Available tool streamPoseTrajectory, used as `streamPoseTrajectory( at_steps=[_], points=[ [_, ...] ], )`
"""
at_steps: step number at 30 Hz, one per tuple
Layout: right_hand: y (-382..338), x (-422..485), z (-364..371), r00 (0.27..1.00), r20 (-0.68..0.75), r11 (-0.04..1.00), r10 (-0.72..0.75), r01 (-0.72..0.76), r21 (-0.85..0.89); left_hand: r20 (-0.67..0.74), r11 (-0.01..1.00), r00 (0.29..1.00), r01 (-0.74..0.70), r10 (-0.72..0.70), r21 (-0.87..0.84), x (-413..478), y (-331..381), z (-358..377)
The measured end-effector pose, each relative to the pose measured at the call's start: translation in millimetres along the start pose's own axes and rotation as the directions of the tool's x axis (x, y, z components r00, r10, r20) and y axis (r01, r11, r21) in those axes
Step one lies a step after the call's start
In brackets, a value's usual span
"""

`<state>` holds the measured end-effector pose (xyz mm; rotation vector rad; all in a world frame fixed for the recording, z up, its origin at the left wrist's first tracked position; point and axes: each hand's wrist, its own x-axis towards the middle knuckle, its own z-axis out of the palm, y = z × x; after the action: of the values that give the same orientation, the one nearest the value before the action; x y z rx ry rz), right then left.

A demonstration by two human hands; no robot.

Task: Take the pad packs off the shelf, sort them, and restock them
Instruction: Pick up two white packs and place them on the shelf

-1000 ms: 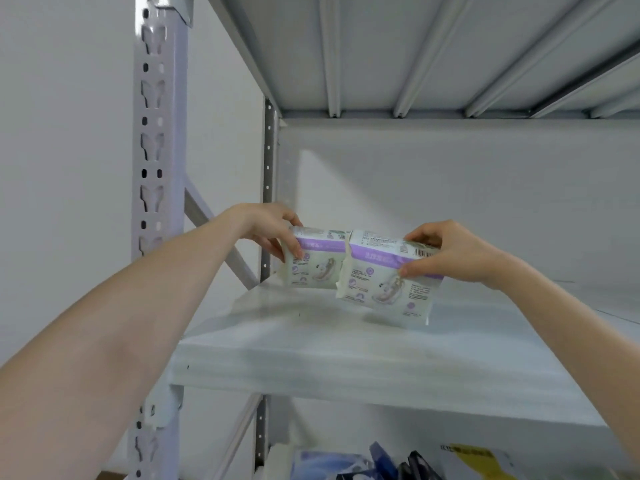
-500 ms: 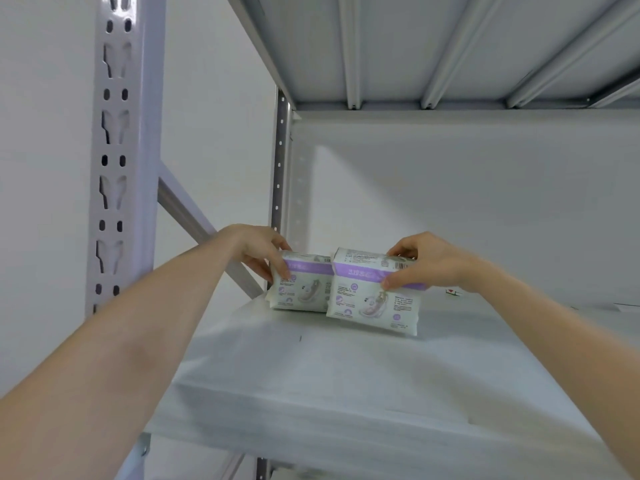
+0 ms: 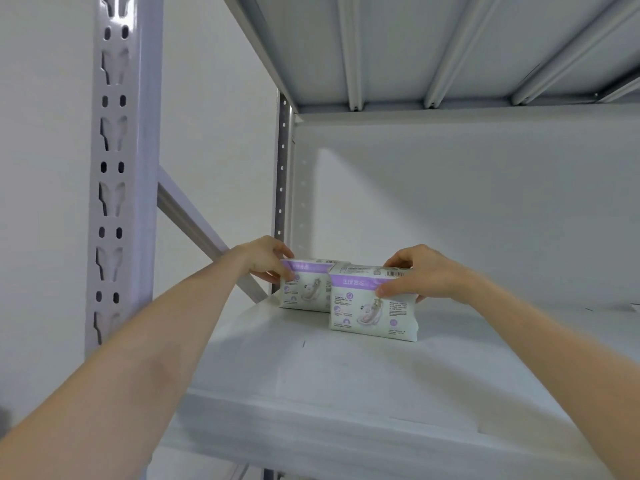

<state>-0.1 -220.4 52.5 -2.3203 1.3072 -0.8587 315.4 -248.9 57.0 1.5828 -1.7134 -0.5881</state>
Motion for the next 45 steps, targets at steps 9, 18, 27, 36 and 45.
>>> streamPoseTrajectory(
  at_steps=[9, 18, 27, 36, 45],
  points=[
    [2.8, 10.2, -2.7, 0.999, 0.016, 0.999, 0.035, -0.035, -0.016, -0.065, 0.999, 0.997, -0.028, 0.030, 0.021, 20.1, -1.4, 14.8],
    [17.1, 30.4, -3.4, 0.996, -0.002, 0.996, 0.091, -0.091, 0.014, -0.075, 0.998, 0.997, -0.032, 0.036, 0.054, 33.5, -4.8, 21.2],
    [24.4, 18.9, -7.6, 0.953, 0.066, 0.931, 0.294, -0.301, 0.207, 0.056, 0.994, 0.994, 0.099, -0.097, -0.039, -0.4, -15.8, 8.1],
    [0.2, 29.7, 18.7, 0.942, 0.158, 0.860, 0.297, -0.335, 0.384, 0.209, 0.981, 0.960, 0.192, -0.186, -0.005, -19.8, -23.8, 28.2],
    [-22.4, 55.5, 44.5, 0.950, 0.207, 0.860, 0.234, -0.302, 0.412, 0.245, 0.994, 0.963, 0.113, -0.110, 0.000, -14.9, -26.5, 30.3]
  ],
)
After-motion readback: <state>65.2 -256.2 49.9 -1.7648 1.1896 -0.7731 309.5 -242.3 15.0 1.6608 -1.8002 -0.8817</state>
